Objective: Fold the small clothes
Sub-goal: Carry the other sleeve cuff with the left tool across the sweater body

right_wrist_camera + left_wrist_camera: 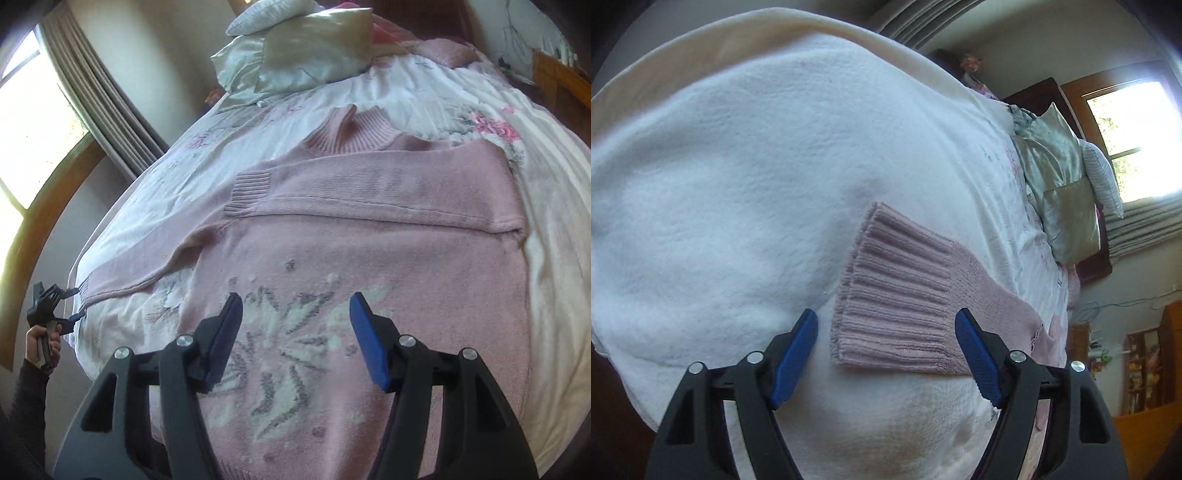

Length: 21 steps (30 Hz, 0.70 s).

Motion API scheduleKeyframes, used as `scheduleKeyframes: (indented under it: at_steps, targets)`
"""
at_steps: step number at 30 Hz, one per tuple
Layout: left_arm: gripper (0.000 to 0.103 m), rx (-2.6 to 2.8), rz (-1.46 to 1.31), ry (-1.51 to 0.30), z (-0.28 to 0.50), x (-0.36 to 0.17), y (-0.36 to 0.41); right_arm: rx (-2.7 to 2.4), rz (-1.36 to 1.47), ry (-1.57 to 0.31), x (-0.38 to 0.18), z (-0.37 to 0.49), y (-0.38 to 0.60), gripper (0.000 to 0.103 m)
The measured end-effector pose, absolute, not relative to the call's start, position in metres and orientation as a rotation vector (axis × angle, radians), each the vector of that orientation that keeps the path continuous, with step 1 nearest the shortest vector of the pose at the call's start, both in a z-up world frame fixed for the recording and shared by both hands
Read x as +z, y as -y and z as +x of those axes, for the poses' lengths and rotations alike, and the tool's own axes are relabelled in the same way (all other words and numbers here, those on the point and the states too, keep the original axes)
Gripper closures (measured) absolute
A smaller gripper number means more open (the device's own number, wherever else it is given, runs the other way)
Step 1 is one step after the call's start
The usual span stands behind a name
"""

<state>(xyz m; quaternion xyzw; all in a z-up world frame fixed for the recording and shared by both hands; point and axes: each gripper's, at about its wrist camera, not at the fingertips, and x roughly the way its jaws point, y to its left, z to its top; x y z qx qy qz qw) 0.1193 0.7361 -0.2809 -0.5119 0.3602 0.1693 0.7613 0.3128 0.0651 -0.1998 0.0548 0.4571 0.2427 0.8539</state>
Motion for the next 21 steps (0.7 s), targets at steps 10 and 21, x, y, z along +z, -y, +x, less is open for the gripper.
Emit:
scheduleKeyframes:
  at_steps: [10,21]
  targets:
    - [0.096,0.346,-1.026,-0.772,0.125,-0.237,-0.726,0.581,0.068,-0.950,-0.178,0.323,-0.115,0.042]
    - [0.098,0.089,-0.824,-0.644,0.218,-0.093,-0.658,0.601,0.210,-0.996,-0.170,0.359,-0.107,0.043]
